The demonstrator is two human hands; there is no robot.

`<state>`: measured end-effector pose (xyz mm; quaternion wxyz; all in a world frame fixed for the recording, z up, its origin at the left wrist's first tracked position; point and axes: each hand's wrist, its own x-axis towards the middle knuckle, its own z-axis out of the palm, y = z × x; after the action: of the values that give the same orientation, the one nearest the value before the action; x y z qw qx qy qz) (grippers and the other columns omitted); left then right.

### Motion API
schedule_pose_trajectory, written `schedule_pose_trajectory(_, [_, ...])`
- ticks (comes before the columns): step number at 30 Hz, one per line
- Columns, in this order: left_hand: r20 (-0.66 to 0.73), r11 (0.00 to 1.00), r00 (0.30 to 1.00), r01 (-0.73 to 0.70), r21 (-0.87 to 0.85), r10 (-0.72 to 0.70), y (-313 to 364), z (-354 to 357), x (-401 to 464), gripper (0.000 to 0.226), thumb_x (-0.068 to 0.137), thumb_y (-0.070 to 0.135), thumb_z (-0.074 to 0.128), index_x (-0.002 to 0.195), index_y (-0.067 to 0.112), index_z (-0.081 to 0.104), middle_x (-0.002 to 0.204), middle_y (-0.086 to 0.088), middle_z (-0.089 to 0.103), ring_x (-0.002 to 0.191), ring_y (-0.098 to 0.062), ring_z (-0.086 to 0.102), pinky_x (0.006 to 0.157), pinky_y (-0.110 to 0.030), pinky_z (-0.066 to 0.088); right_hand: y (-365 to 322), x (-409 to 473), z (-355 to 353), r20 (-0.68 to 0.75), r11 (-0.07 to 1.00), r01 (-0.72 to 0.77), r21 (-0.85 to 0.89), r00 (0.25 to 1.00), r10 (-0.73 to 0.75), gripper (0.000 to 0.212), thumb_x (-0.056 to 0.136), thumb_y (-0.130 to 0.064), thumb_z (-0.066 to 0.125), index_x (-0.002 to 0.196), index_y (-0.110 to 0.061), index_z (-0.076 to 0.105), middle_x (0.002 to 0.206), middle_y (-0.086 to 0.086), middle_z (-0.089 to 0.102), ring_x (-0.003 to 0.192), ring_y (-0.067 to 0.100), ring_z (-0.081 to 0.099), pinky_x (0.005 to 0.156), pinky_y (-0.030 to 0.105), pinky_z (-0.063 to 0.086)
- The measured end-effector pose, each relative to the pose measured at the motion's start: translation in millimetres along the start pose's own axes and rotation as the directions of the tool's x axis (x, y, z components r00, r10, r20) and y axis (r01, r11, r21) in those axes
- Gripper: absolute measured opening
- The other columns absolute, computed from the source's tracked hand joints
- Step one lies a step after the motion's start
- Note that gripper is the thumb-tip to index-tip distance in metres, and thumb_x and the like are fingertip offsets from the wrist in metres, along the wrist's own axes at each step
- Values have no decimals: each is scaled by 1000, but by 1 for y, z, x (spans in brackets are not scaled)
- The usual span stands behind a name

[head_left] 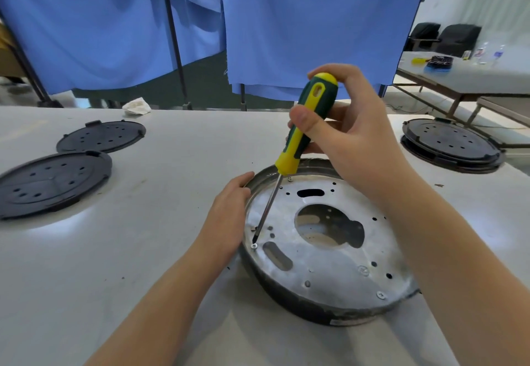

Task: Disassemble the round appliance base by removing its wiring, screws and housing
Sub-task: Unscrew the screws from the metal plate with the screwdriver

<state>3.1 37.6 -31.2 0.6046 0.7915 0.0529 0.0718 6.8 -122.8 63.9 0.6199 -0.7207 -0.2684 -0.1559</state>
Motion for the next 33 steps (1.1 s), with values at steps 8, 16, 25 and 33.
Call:
schedule_pose_trajectory(8, [-12,1000,1000,-24,4,24,-1,-1,0,43,97,9,33,133,23,51,123,9,54,108,-7,49,71,-4,37,0,-2,5,27,996,64,-65,998,-62,38,88,-21,69,116,-19,45,75,-6,54,72,23,67,65,32,61])
schedule_pose_trajectory(16, [-18,999,999,-46,-5,46,-4,-2,2,44,95,9,34,133,21,54,126,5,59,109,-10,54,75,-9,41,-8,-5,9,37,964,185,-192,983,-181,40,84,-32,72,112,-24,45,74,-13,51,69,15,62,66,32,60])
schedule_pose_trajectory(25, [-26,999,998,-49,-11,49,-8,-1,4,44,93,9,36,131,22,56,122,5,61,108,-9,56,77,-14,43,-9,-7,11,22,919,241,-313,969,-247,41,82,-43,71,110,-28,46,74,-14,49,63,4,55,60,14,50])
schedule_pose_trajectory(33, [-21,996,996,-86,15,86,-12,1,6,38,93,10,36,123,14,59,113,-1,63,97,-13,56,72,-18,42,-14,-4,16,11,919,236,-315,969,-245,30,91,-40,61,111,-19,52,79,-12,51,75,10,58,65,30,56])
